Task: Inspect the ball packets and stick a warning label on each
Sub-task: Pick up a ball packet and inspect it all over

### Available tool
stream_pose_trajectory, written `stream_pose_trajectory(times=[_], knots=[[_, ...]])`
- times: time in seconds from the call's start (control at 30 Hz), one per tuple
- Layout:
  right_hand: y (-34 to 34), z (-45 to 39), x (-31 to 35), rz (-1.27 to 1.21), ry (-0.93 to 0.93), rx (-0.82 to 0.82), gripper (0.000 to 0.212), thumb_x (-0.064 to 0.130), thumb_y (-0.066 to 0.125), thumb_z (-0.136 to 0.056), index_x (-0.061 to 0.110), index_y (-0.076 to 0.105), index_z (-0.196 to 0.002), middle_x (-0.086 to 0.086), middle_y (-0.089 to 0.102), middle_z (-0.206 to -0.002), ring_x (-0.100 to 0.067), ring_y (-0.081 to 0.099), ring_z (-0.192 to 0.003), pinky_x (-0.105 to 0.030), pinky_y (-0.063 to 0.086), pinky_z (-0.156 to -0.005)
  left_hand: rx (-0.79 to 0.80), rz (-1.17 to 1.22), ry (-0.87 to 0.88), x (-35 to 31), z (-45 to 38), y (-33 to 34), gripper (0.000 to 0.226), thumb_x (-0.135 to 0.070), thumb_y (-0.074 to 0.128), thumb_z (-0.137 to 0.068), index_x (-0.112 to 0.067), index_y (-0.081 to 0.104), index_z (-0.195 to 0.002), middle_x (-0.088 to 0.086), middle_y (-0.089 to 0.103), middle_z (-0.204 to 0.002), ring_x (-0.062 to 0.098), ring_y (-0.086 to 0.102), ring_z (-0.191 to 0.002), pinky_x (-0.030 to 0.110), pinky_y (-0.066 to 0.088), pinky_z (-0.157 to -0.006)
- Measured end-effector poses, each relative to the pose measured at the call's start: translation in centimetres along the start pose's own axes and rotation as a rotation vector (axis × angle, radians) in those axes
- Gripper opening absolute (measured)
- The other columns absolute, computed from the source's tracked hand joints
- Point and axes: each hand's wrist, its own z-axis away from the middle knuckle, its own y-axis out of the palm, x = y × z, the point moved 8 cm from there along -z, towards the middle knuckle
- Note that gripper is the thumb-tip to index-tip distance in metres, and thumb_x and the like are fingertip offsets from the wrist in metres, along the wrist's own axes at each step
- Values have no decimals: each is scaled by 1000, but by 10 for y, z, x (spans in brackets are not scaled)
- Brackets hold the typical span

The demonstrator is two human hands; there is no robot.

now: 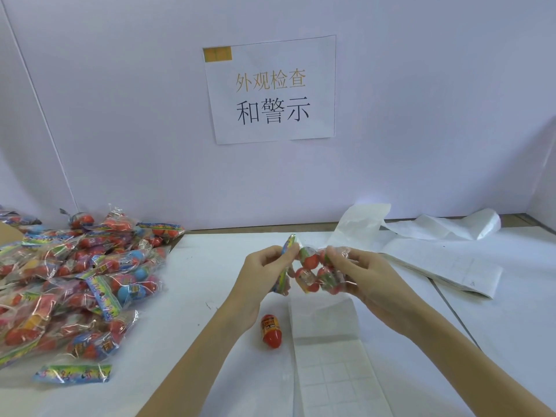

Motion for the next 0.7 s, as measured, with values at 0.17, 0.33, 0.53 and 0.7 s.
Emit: stream_pose_trajectory(times=[0.17, 0.33, 0.53, 0.7], knots=[[-2, 0, -1, -14, 20, -28, 41, 54, 60, -90, 24, 84, -104, -12, 79, -104, -19, 72, -87, -35, 59, -88, -93, -85, 131, -12, 0, -7, 27, -35, 63, -102, -15, 69, -85, -1, 64, -65, 12, 54, -52, 18, 47, -51], [5, -1, -4, -59, 38, 16, 40, 46, 55, -100, 19, 78, -119, -13, 78, -111, -31, 76, -95, -37, 63, -86, -263, -49, 225, -18, 0, -17, 18, -34, 68, -99, -19, 74, -93, -4, 67, -68, 10, 53, -48, 19, 50, -52], [12, 2, -4, 61, -18, 110, 27, 22, 76, -95, 17, 73, -121, -15, 78, -105, -28, 76, -101, -24, 58, -83, -308, -31, 224, -15, 0, -26, 22, -39, 70, -97, -18, 75, -92, 0, 60, -61, 10, 51, -47, 18, 49, -50], [8, 0, -3, 41, -37, 108, 30, 18, 80, -91, 21, 73, -119, -14, 78, -101, -23, 75, -95, -20, 55, -81, -355, -17, 235, -20, 0, -32, 20, -37, 74, -94, -17, 78, -91, 2, 53, -66, 9, 41, -43, 20, 36, -41]])
